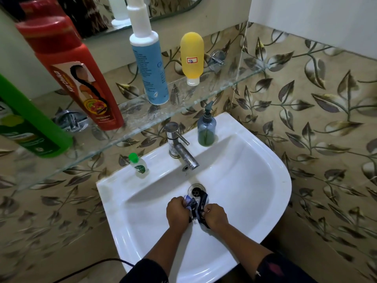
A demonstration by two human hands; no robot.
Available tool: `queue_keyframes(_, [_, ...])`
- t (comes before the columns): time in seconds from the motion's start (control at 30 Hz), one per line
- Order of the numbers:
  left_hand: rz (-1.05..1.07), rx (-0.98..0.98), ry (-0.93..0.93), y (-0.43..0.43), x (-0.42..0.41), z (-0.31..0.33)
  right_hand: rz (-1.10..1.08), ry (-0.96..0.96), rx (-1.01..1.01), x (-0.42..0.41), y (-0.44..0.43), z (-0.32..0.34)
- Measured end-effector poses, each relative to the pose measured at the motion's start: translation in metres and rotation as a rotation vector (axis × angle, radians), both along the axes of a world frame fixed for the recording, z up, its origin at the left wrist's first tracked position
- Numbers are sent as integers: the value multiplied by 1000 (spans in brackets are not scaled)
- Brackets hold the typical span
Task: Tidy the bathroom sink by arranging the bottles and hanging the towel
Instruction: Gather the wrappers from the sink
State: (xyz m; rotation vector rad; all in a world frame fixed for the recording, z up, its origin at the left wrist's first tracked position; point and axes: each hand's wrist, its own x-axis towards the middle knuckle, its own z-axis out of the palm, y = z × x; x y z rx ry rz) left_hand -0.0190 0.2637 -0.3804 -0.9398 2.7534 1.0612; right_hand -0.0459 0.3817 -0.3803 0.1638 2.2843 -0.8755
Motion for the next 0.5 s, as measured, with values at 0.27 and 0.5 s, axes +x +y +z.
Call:
queue_keyframes(0.27, [156, 220, 133, 18, -1, 16, -315, 32, -216, 13, -14, 14])
queue_keyframes(0.5, [132, 356, 192, 35, -2, 42, -628, 207, -388, 23, -5, 36])
